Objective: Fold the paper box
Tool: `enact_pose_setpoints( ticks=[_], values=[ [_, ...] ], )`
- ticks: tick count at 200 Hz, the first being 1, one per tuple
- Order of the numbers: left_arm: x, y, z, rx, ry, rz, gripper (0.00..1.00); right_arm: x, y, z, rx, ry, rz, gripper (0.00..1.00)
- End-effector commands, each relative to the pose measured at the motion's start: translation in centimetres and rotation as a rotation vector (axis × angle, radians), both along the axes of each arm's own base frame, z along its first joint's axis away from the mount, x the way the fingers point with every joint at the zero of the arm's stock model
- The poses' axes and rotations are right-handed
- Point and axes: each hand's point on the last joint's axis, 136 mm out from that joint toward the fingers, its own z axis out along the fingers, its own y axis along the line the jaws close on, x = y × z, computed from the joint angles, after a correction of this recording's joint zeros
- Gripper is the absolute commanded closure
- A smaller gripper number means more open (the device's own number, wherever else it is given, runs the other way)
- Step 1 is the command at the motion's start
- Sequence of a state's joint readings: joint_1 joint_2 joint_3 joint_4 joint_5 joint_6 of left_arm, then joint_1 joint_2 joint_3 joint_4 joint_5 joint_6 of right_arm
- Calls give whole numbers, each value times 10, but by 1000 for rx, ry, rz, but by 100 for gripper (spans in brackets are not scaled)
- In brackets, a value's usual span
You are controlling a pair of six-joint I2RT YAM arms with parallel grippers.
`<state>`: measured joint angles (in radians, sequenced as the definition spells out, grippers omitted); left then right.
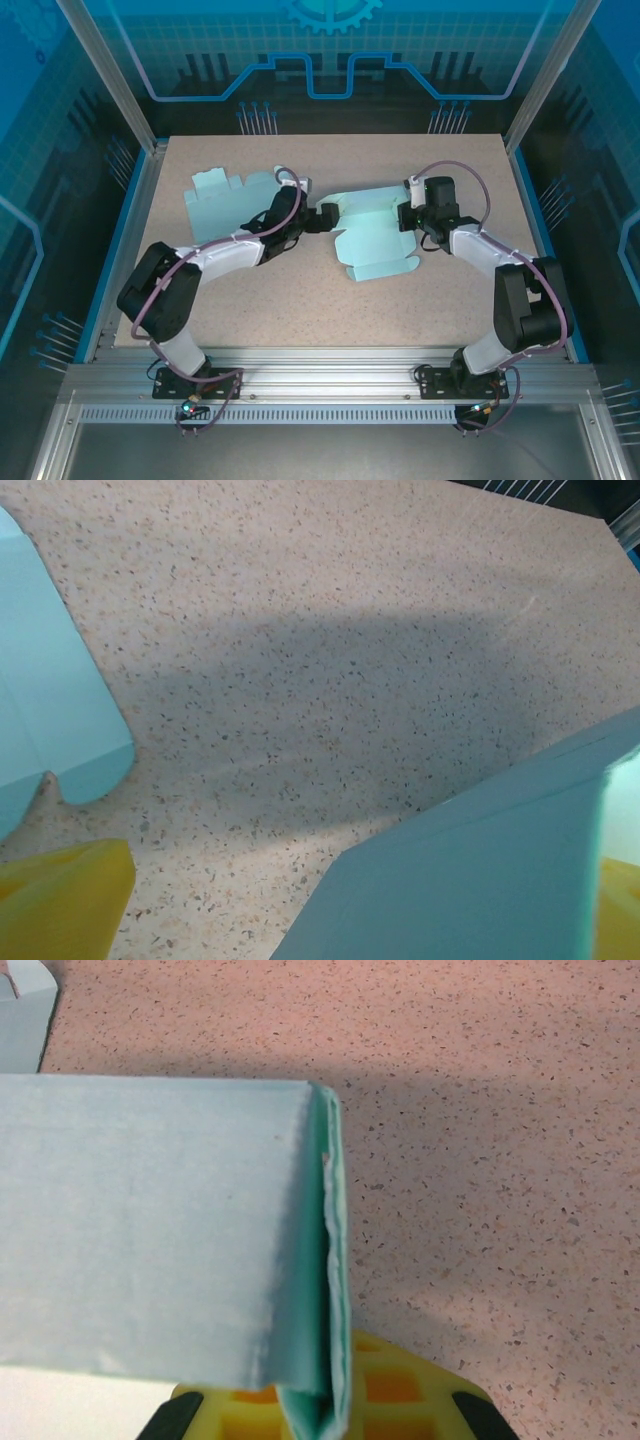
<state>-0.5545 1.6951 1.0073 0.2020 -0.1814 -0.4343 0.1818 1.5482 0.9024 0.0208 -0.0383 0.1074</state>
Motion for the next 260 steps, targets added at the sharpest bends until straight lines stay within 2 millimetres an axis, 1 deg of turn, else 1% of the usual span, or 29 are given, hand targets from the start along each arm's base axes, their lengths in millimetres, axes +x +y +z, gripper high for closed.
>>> enact_pose_setpoints(
  ticks=[1, 34, 55, 73, 84, 86, 89, 101, 115, 133, 153, 167, 177, 185, 194, 201, 202, 210, 230, 260],
  values=[
    [11, -21, 15, -72, -33, -23, 1, 0, -1, 13, 22, -46, 5, 100],
    [19, -48, 16, -81, -40, -53, 1, 1, -1, 14, 21, -48, 0, 100],
    [23, -51, 18, -111, -50, -24, 1, 1, -2, 14, 20, -48, -4, 100],
    [24, -42, 17, -125, -56, 33, 1, 2, -3, 17, 20, -58, -11, 100],
    [21, -32, 18, -122, -59, 66, 1, 3, -4, 21, 21, -72, -18, 100],
    [19, -31, 18, -121, -60, 71, 1, -2, -5, 13, 17, -55, -20, 100],
    [18, -28, 18, -118, -61, 78, 1, -3, -6, 10, 15, -49, -21, 100],
    [10, -18, 20, -114, -66, 97, 1, -4, -7, 11, 14, -54, -29, 100],
    [-4, -6, 20, -107, -59, 108, 1, -4, -7, 11, 14, -57, -33, 100],
    [-26, 7, 13, -112, -29, 116, 1, -4, -8, 11, 13, -57, -37, 100],
    [-50, 16, -4, -140, 23, 113, 1, -4, -8, 12, 15, -59, -37, 100],
    [-64, 12, -17, -161, 61, 76, 1, -4, -7, 11, 21, -59, -34, 100],
    [-72, 5, -24, -180, 79, 53, 1, -3, -5, 12, 33, -63, -30, 100],
    [-77, -4, -28, -204, 89, 26, 1, -3, -3, 11, 42, -61, -18, 100],
    [-81, -16, -34, -228, 98, -8, 1, -2, -3, 11, 44, -60, -23, 100],
    [-83, -26, -34, -251, 96, -42, 2, -2, -4, 10, 46, -58, -25, 100],
    [-83, -27, -36, -249, 100, -45, 3, -2, -5, 11, 47, -59, -27, 100],
    [-83, -37, -36, -266, 94, -71, 4, -2, -6, 11, 49, -60, -28, 100],
    [-76, -53, -35, -299, 80, -97, 8, -3, -7, 12, 51, -67, -32, 100],
    [-60, -60, -26, -317, 23, -83, 14, -4, -7, 12, 54, -70, -33, 100]
  ],
)
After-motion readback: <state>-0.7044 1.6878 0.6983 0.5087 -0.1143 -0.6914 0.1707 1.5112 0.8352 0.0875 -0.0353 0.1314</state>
